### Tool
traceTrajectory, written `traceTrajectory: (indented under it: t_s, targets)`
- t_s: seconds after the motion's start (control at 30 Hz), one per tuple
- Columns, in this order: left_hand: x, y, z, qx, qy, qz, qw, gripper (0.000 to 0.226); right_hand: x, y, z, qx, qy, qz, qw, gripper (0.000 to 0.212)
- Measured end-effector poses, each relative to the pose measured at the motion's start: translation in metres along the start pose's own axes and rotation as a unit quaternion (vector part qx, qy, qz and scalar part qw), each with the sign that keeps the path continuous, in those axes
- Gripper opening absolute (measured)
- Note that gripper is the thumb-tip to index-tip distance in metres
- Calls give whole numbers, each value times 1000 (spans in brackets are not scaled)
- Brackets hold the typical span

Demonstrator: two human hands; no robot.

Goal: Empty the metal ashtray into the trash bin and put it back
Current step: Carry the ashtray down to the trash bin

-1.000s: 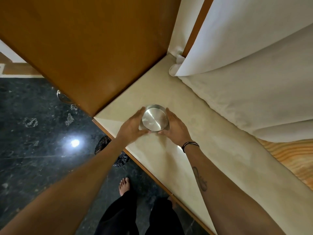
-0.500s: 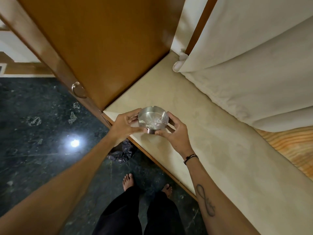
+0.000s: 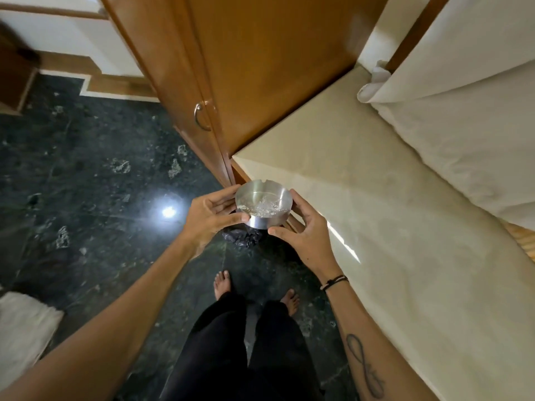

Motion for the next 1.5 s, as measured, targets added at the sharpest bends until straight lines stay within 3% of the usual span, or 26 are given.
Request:
traceTrajectory:
  t_s: [0.17, 0.33, 0.57, 0.77, 0.93, 1.0, 1.1, 1.13, 1.3, 1.43, 1.5]
  targets:
    - [-3, -23, -49, -30, 4, -24, 999, 71, -2, 4, 53, -10, 3, -14, 1000, 95]
    - [16, -70, -98, -51, -26, -50, 997, 66, 4, 44, 107, 12, 70, -4, 997, 81]
    - [61, -214, -146, -108, -67, -155, 980, 60, 44, 160, 172, 44, 147, 41, 987, 67]
    - [120, -336, -129, -129, -91, -196, 968, 76, 99, 272, 186, 70, 162, 78, 981, 62]
    - [170, -412, -119, -93, -69, -205, 972, 71, 159, 350, 187, 55, 146, 86, 984, 54]
    - [185, -427, -116, -65, -57, -199, 976, 61, 183, 372, 185, 41, 139, 86, 986, 49]
    - [211, -448, -110, -19, -35, -191, 981, 22, 214, 407, 180, 17, 143, 100, 985, 44]
    - [220, -453, -107, -6, -29, -185, 982, 19, 223, 415, 177, 7, 151, 101, 983, 42]
    - [264, -465, -103, 96, -6, -170, 981, 26, 261, 436, 164, 1, 173, 123, 977, 41]
    - [293, -458, -99, 135, -22, -127, 982, 16, 285, 444, 160, -31, 134, 148, 979, 61]
    - [309, -446, -85, 149, -56, -113, 981, 28, 292, 450, 161, -41, 114, 163, 979, 43]
Point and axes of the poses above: each hand's wrist, its own x-axis towards the middle knuckle, its own z-axis out of the palm, y = z × x, the point moved 10 cm from there along x, towards the middle knuckle, and after that the axes turned 3 degrees about z, right-handed, at the moved point
